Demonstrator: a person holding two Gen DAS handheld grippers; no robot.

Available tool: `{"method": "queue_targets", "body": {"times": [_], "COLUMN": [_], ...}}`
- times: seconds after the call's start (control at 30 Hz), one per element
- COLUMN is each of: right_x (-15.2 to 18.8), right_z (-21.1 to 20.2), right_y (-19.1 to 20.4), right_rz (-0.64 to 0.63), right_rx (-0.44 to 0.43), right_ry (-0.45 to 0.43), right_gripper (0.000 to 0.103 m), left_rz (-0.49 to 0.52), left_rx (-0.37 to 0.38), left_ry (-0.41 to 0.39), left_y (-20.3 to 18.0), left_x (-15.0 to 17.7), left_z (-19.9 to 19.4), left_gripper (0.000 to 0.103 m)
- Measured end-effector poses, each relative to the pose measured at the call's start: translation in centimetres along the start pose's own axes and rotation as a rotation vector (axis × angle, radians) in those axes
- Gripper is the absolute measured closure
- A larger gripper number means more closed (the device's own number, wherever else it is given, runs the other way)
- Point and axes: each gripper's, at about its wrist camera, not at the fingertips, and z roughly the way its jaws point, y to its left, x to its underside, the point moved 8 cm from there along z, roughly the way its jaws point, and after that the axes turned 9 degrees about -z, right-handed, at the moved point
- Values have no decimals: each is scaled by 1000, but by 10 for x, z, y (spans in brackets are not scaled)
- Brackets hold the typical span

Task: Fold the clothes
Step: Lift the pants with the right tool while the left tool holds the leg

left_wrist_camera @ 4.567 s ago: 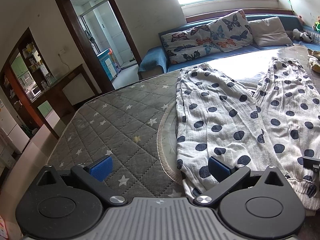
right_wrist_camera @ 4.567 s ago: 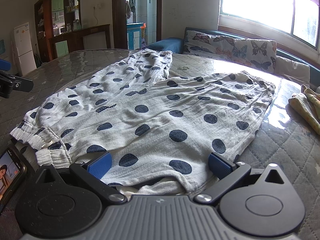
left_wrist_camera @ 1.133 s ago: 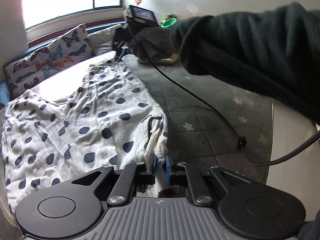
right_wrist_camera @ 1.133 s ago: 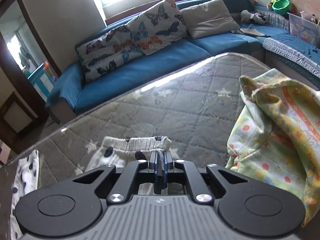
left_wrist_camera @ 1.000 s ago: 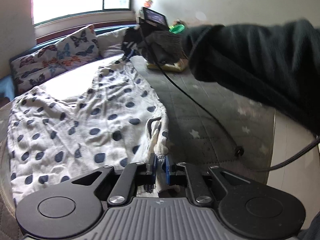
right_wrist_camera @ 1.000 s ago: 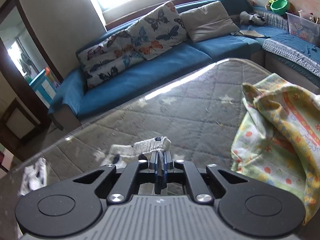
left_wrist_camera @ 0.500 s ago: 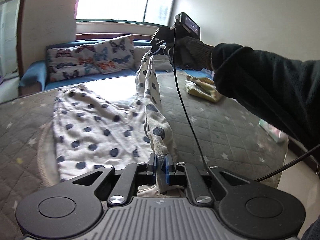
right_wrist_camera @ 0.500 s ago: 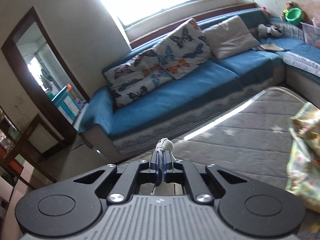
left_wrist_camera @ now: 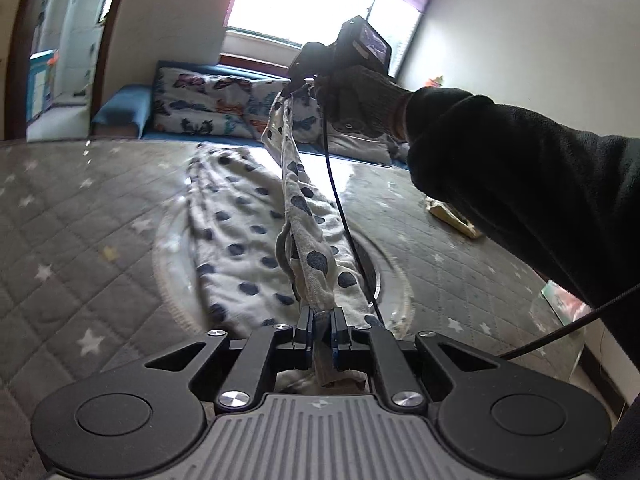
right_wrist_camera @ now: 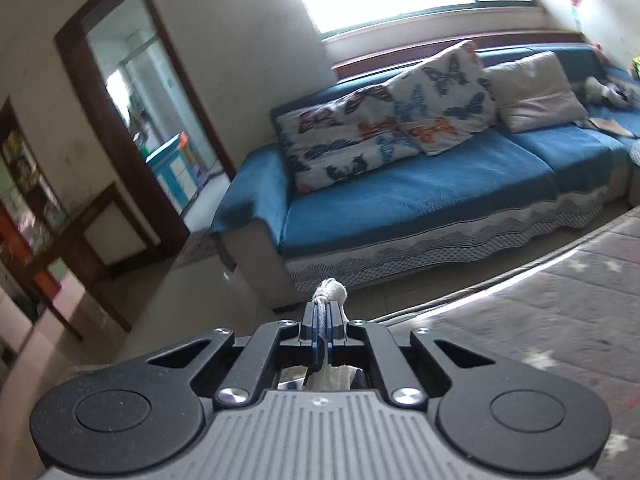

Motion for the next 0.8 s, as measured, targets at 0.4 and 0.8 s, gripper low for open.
{"method": "queue_targets", "body": {"times": [0.4, 0.8], "right_x": [34, 36], "right_z": [54, -34], "right_y": [115, 100], "right_rz": [-133, -386], "right_rx": [-112, -83], "right_ry": [100, 147], "right_gripper": [96, 90], "left_rz": [-74, -57], "left_rx": [-28, -67], "left_ry": [26, 30], "left_y": [33, 36], "left_x": [9, 10], "left_z": [-5, -7], "left_gripper": [94, 89]}}
